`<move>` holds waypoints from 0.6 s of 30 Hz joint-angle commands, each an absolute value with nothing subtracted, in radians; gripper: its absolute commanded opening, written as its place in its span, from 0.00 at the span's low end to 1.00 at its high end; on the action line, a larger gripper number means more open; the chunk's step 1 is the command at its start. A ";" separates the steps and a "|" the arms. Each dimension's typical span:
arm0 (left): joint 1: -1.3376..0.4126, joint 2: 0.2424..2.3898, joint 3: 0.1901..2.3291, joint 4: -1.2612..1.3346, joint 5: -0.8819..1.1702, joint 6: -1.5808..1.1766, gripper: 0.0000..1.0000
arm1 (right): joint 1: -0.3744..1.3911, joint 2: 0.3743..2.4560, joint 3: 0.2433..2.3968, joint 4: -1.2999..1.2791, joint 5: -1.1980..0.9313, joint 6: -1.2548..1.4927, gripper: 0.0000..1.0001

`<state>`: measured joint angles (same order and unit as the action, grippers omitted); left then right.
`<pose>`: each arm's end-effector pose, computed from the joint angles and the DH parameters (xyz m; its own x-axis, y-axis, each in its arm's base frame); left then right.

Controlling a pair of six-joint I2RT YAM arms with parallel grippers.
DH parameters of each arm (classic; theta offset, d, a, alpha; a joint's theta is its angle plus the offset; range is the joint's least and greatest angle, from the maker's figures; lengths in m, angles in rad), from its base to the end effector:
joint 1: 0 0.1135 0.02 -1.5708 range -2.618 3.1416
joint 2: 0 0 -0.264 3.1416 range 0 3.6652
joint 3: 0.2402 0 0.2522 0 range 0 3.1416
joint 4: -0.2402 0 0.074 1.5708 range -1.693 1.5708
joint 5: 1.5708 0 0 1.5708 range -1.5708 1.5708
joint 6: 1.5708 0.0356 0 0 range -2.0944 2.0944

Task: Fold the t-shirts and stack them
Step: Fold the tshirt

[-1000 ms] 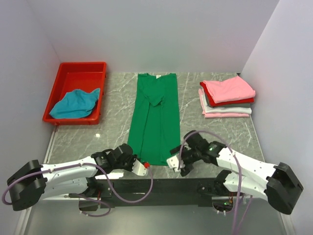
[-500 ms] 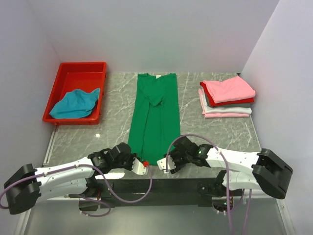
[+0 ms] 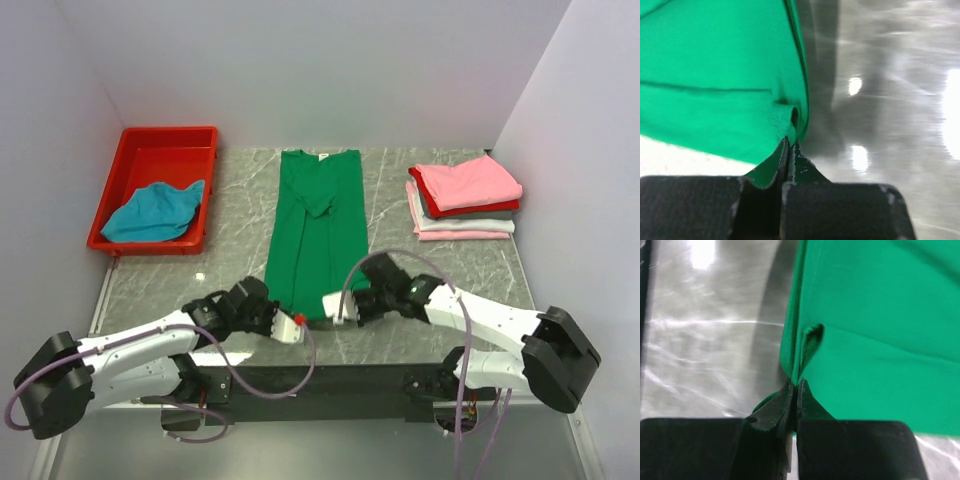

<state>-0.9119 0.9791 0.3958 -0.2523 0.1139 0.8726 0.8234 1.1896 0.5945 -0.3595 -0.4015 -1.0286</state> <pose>0.1092 -0.1477 0.1667 0.3456 0.7968 -0.4957 0.8828 -0.0969 0.4596 0.1393 0.1708 0.1838 0.4236 -0.7029 -0.5714 -0.9028 -0.2753 -0.3305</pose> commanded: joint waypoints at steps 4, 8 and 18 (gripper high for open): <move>-0.666 1.126 0.615 -0.170 0.264 1.014 0.00 | 0.634 1.248 0.826 -0.422 -0.503 -1.022 0.00; -0.565 1.343 0.780 -0.134 0.339 1.058 0.00 | 0.551 1.434 0.963 -0.400 -0.500 -1.000 0.00; -0.422 1.706 1.143 -0.114 0.451 1.077 0.00 | 0.428 1.681 1.206 -0.322 -0.453 -0.887 0.00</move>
